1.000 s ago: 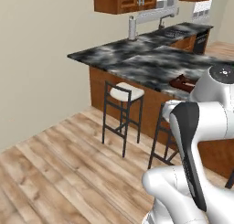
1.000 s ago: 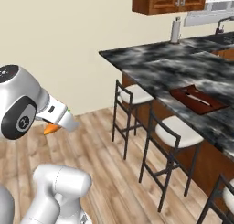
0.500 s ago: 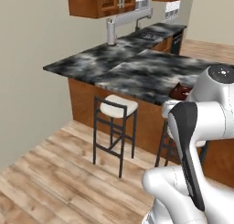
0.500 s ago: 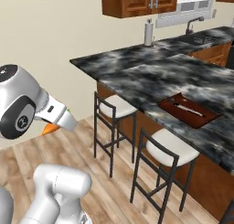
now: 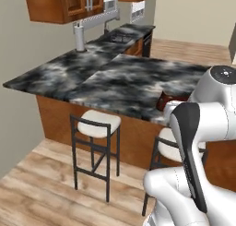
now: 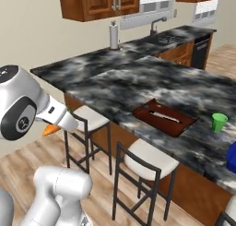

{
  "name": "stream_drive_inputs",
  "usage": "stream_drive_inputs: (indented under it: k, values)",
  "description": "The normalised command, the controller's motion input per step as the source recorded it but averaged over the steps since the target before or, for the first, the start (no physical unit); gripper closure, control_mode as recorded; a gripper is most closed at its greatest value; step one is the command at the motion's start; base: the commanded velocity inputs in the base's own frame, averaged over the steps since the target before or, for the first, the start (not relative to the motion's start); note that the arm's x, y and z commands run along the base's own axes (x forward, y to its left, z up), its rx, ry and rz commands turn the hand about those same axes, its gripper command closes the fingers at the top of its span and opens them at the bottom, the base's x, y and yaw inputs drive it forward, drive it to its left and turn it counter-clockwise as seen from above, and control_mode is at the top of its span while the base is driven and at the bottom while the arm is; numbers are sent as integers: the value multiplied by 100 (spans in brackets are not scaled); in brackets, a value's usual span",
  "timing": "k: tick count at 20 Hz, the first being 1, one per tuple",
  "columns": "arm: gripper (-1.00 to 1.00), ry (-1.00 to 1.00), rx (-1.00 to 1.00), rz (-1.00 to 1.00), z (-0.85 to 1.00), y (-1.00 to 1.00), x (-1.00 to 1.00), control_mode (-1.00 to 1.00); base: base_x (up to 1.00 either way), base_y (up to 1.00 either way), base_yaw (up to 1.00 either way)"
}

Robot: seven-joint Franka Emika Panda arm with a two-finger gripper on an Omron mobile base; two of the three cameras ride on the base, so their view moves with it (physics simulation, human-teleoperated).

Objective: Gather the eggplant and carrot from the fridge and place them on a tray on the dining counter. Then gather the steak and chicken drumstick from the fridge and place them on the other tray.

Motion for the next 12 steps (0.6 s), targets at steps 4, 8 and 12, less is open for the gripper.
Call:
stream_drive_inputs:
  k: [4, 8, 12]
  values:
    - [100, 0, 0, 0, 0, 0, 0, 100, 66, 0, -34]
    - [100, 0, 0, 0, 0, 0, 0, 100, 60, 0, -36]
    - [100, 0, 0, 0, 0, 0, 0, 100, 58, 0, -36]
